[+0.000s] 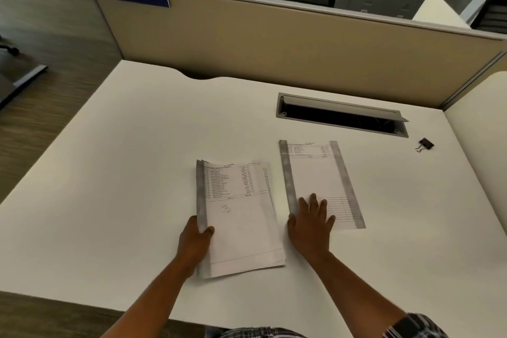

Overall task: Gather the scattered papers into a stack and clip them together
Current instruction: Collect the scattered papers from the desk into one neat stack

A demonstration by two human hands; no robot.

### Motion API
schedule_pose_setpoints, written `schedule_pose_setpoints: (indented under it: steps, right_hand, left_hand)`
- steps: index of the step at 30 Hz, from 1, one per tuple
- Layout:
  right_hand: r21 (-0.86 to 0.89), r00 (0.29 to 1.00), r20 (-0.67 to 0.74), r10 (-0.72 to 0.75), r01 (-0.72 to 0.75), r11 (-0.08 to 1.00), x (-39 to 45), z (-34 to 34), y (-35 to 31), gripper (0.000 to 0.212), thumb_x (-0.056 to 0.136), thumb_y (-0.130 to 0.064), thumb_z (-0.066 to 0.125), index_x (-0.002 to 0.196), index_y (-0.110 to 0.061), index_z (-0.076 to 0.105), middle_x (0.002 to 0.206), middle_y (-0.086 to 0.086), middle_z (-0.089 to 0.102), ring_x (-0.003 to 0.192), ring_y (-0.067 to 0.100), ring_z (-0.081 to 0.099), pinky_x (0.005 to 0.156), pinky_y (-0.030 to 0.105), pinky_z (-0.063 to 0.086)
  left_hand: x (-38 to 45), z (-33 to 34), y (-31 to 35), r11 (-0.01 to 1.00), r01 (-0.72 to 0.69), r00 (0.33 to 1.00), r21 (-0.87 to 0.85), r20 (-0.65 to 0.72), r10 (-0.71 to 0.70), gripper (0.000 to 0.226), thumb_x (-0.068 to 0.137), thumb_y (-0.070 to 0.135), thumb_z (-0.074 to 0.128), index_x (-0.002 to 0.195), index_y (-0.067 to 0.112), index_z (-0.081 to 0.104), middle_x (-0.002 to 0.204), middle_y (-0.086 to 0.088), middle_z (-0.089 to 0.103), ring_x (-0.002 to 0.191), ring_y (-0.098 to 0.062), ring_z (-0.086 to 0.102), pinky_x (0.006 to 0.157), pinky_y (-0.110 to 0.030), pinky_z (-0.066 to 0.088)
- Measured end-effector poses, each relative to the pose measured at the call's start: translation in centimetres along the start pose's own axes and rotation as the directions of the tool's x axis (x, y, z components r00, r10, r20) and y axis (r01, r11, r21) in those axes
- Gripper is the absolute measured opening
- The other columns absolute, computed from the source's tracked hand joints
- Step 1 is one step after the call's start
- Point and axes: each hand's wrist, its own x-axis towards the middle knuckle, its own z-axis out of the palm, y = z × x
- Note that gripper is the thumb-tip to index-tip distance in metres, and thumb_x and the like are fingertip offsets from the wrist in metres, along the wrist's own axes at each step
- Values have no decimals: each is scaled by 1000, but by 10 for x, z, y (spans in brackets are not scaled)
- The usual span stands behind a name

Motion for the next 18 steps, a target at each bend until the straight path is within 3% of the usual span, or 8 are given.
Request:
schedule_pose_setpoints:
  steps: [4, 6, 10, 14, 18]
  right_hand:
    - [-44, 994, -103, -35, 30, 999, -1, 5, 1, 47, 85, -20, 69, 130, -9, 59, 146, 19, 54, 136, 47, 48, 94, 69, 47]
    - [-13, 982, -177, -65, 63, 998, -1, 4, 7, 42, 83, -12, 67, 125, -11, 61, 137, 13, 61, 126, 41, 58, 88, 59, 52]
    - [123, 944, -319, -83, 128, 984, -6, -7, 13, 40, 83, 1, 64, 120, -14, 63, 103, 7, 72, 84, 32, 71, 64, 40, 57]
    - [385, 942, -330, 59, 77, 920, -15, -38, -8, 39, 97, -13, 58, 135, -23, 59, 104, 2, 76, 90, 27, 73, 75, 36, 58]
    - [373, 943, -303, -141, 253, 893, -39, -54, -44, 46, 97, -24, 56, 143, -26, 52, 116, 1, 75, 98, 27, 72, 83, 36, 56]
  left_hand:
    - [5, 1, 2, 1000, -6, 1000, 10, 5, 6, 34, 95, 17, 58, 128, 15, 49, 114, -1, 59, 100, -22, 57, 86, -33, 48]
    - [6, 2, 2, 1000, -10, 1000, 9, 11, 10, 34, 95, 17, 59, 127, 15, 49, 113, 0, 58, 99, -21, 56, 84, -32, 47]
    - [7, 4, 1, 1000, -12, 1000, 0, 13, 12, 34, 96, 19, 58, 128, 17, 49, 112, 2, 57, 98, -20, 56, 83, -32, 46]
    - [8, 6, 3, 1000, -12, 1000, -1, 27, 12, 33, 96, 20, 58, 128, 18, 48, 111, 3, 56, 98, -19, 55, 83, -32, 46]
    - [11, 4, -1, 1000, -4, 1000, -18, 24, 4, 28, 95, 22, 58, 121, 22, 51, 115, 0, 62, 99, -21, 60, 84, -35, 50]
